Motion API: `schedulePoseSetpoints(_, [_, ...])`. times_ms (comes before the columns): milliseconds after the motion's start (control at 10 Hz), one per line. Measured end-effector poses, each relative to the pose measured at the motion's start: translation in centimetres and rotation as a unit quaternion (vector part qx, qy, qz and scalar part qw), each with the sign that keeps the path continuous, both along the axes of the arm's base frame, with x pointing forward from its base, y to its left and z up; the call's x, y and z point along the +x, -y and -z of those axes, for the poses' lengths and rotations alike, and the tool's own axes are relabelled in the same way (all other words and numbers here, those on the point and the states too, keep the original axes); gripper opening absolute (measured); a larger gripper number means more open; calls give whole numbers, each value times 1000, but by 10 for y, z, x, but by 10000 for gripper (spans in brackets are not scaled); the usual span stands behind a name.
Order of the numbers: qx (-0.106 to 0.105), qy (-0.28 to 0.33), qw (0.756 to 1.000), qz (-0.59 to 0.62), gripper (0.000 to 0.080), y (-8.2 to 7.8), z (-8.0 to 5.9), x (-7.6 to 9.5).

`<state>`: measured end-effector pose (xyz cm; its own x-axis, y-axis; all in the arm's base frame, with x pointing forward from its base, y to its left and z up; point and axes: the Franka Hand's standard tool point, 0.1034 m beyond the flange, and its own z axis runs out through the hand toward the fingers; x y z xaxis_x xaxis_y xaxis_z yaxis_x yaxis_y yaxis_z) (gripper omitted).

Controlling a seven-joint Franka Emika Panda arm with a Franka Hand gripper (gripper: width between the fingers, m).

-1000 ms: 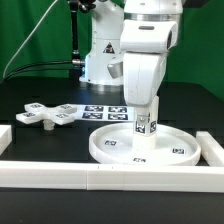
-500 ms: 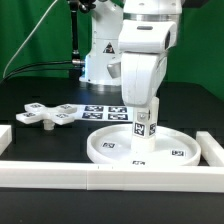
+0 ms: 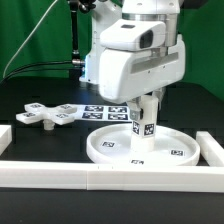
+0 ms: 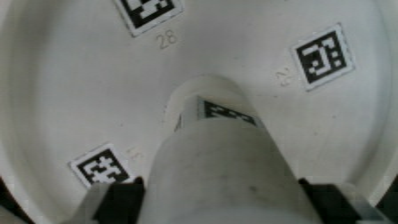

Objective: Assemble round table

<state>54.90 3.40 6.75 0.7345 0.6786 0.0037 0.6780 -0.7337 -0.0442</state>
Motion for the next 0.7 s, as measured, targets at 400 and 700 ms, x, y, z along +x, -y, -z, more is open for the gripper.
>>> schedulePoseSetpoints(400, [0, 3, 987, 159, 406, -4, 0, 0])
schedulePoseSetpoints(700, [-1, 1, 962, 273, 407, -6, 0, 1])
